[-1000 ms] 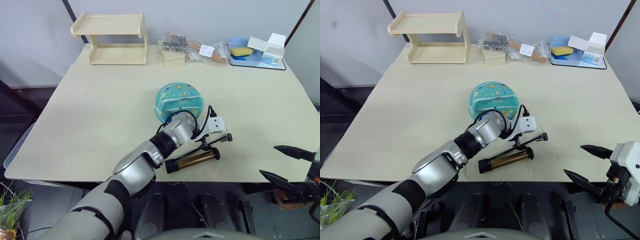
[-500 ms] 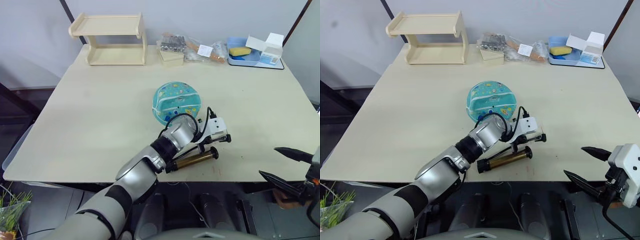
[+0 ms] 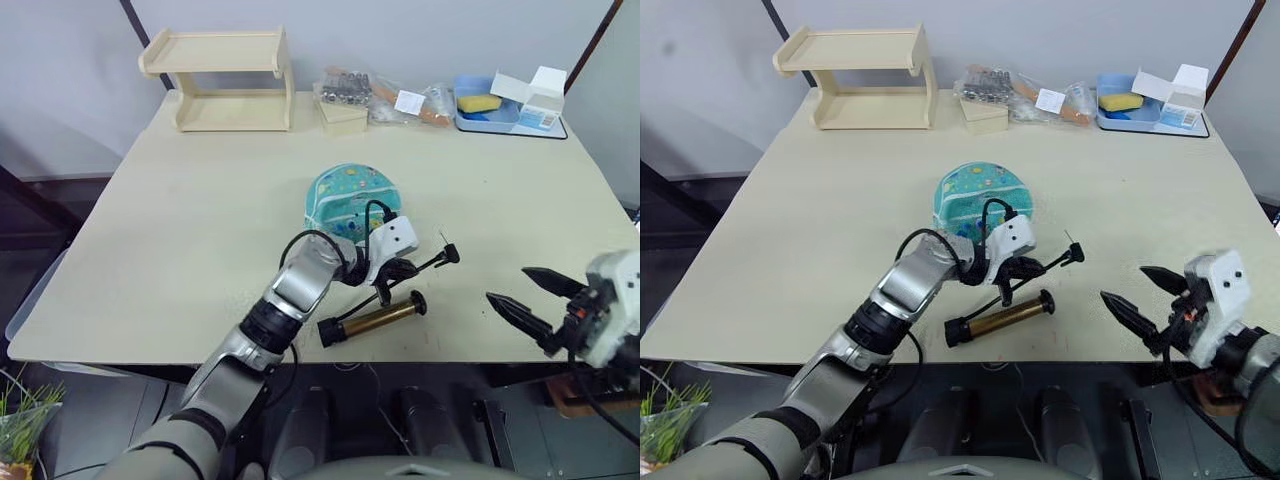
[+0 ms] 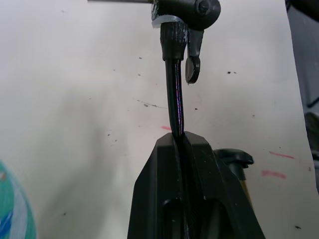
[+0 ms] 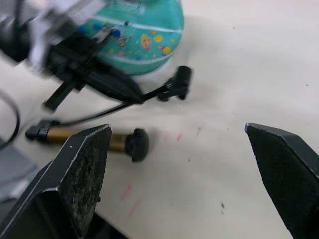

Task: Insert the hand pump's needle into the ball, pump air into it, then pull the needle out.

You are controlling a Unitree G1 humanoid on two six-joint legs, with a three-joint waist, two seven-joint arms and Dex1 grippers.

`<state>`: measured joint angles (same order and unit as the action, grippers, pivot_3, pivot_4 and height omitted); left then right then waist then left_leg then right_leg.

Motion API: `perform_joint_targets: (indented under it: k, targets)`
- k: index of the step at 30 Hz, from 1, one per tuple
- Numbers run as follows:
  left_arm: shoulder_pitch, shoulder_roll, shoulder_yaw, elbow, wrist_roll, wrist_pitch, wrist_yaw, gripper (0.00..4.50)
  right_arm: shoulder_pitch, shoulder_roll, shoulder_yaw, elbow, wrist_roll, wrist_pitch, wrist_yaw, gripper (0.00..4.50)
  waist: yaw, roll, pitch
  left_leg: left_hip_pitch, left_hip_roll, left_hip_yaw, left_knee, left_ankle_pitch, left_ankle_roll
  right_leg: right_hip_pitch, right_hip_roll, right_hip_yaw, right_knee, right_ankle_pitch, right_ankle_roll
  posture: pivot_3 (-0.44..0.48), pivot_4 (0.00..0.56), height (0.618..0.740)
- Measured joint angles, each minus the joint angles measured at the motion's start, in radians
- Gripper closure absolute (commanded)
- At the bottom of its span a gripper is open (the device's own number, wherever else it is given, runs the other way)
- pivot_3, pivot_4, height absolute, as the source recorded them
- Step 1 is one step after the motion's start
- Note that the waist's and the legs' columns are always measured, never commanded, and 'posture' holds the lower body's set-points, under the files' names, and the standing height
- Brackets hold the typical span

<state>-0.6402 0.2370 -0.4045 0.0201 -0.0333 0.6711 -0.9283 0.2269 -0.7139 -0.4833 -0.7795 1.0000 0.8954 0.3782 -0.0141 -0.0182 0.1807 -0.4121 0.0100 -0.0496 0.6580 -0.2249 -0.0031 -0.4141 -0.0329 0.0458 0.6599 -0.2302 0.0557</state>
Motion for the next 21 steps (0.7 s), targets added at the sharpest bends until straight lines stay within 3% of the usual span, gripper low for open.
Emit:
perform_joint_targets:
  k: [5, 8, 12, 18, 21]
  targets:
    - [0.088, 0.023, 0.060, -0.080, -0.048, -0.082, 0.024, 4.47, -0.200, 0.036, 0.132, 0.076, 0.070, 0.076, -0.123, 0.00, 0.001, 0.001, 0.000, -0.001, 0.000, 0.000, 0.003, 0.000, 0.000, 0.000, 0.000, 0.000, 0.001, 0.000, 0.000, 0.000, 0.150, 0.740]
    - [0.102, 0.028, 0.066, -0.094, -0.050, -0.109, 0.038, 4.47, -0.241, 0.046, 0.167, 0.105, 0.081, 0.092, -0.153, 0.00, 0.007, 0.001, 0.000, -0.002, 0.000, -0.001, 0.005, 0.000, 0.000, 0.000, 0.000, -0.001, 0.002, 0.000, 0.000, 0.000, 0.150, 0.740]
    - [0.187, 0.028, 0.082, -0.169, -0.061, -0.152, 0.090, 4.47, -0.466, 0.138, 0.272, 0.262, 0.125, 0.127, -0.194, 0.00, -0.001, 0.002, 0.000, -0.001, 0.001, 0.000, 0.008, 0.000, 0.000, 0.000, 0.002, 0.000, 0.003, 0.002, 0.001, 0.000, 0.150, 0.740]
    - [0.224, 0.036, 0.084, -0.198, -0.068, -0.157, 0.129, 4.47, -0.528, 0.133, 0.307, 0.339, 0.135, 0.166, -0.166, 0.00, 0.000, 0.002, 0.000, -0.002, 0.001, 0.000, 0.008, 0.000, 0.000, 0.000, 0.002, 0.000, 0.003, 0.003, 0.000, 0.000, 0.150, 0.740]
    - [0.228, 0.033, 0.084, -0.208, -0.074, -0.157, 0.148, 4.50, -0.555, 0.134, 0.314, 0.368, 0.138, 0.173, -0.157, 1.25, -0.002, 0.002, 0.000, -0.002, 0.001, 0.000, 0.008, 0.000, 0.000, 0.000, 0.002, 0.000, 0.003, 0.002, 0.000, 0.000, 0.150, 0.740]
